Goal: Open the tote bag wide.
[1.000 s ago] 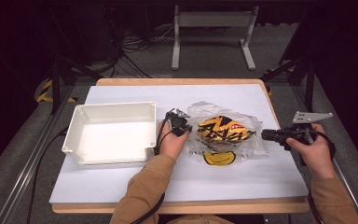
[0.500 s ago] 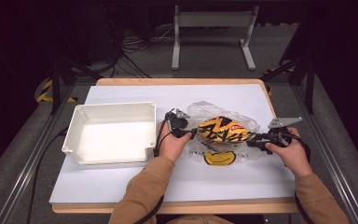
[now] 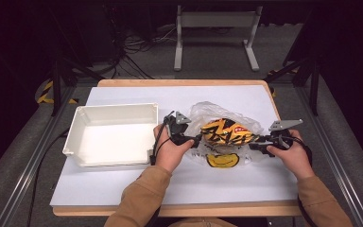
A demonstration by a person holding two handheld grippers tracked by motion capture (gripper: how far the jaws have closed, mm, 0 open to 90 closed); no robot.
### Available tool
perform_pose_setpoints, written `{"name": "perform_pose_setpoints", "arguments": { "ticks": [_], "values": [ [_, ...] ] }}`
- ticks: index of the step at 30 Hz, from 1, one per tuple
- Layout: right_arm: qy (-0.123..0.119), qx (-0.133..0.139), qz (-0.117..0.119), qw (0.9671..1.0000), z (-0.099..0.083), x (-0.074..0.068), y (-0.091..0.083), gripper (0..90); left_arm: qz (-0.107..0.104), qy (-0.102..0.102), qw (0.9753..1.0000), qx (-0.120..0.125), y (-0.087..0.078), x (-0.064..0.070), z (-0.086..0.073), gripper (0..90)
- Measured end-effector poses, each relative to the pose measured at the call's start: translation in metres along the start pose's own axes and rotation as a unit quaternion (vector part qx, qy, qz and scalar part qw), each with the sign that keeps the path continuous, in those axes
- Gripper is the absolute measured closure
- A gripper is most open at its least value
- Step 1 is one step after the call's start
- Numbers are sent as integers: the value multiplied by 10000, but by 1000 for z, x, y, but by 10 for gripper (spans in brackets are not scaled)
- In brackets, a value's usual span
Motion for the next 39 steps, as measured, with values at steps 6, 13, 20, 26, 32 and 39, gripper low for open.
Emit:
{"name": "perform_pose_setpoints", "arguments": {
  "ticks": [6,13,20,26,32,39],
  "values": [
    [17,-1,16,10000,0,0,0,534,0,198,9998,24,-18,2,-5,155],
    [53,-1,45,10000,0,0,2,530,-327,406,9980,365,-33,7,-3,137],
    [72,7,64,10000,0,0,2,528,-625,785,9927,669,-45,16,2,141],
    [82,4,73,9999,0,0,2,522,-940,997,9869,846,-54,21,2,150],
    [81,3,85,9999,0,0,3,518,-1083,1063,9842,913,-60,24,2,150],
    [88,0,101,9999,0,-1,3,507,-1277,1299,9799,814,-64,30,4,143]
  ]
}}
Point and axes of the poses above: each handheld gripper's, and its own axes: y roughly forward along the jaws, z roughly out of its top, x roughly to its right, the point moved 10 cm from there along y, roughly forward along the jaws, and after that the axes turned 9 degrees about -x, right-handed, at the moved point
